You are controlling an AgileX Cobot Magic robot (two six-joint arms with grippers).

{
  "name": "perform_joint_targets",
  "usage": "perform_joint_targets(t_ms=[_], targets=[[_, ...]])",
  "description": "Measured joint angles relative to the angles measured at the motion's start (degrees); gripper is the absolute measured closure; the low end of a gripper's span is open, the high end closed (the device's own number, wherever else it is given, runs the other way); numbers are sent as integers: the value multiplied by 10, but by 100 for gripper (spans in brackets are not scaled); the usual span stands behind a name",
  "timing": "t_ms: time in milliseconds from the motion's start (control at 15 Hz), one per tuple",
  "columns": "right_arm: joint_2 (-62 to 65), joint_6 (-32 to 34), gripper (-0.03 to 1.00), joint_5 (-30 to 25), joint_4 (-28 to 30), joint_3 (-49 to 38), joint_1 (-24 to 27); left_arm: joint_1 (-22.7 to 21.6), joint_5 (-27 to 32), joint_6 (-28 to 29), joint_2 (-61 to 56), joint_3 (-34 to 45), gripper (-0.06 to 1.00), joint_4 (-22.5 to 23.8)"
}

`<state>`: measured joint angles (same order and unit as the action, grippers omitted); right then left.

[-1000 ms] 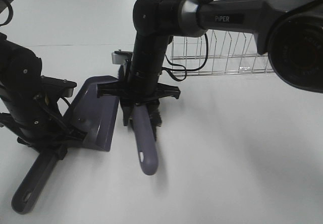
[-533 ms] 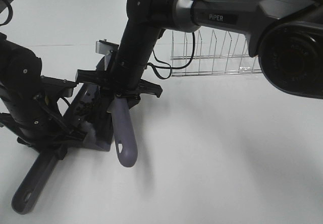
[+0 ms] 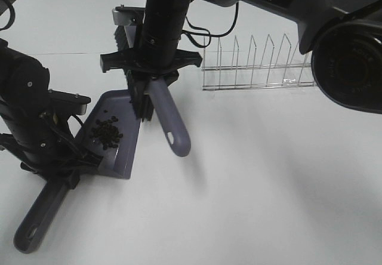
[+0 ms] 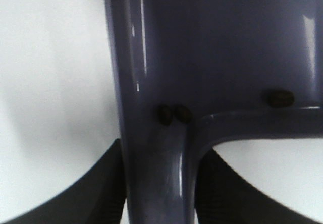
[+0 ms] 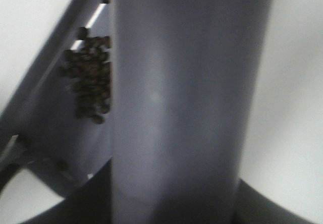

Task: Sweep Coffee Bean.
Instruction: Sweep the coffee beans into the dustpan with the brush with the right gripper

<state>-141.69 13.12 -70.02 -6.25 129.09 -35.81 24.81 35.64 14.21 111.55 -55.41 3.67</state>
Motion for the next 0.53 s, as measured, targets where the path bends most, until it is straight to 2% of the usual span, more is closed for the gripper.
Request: perform_joint_targets(t_ms=[133, 200, 400, 533], targets=[[2, -2, 65, -1, 102, -5, 0, 0, 1, 0, 0, 0, 61, -1], [14, -9, 65, -1, 153, -50, 1, 0, 3, 0, 0, 0, 61, -2], [33, -17, 65, -3, 206, -140, 0, 0, 3, 0, 0, 0, 61, -2], [40, -17, 65, -4, 249, -167, 1, 0, 3, 0, 0, 0, 61, -3]])
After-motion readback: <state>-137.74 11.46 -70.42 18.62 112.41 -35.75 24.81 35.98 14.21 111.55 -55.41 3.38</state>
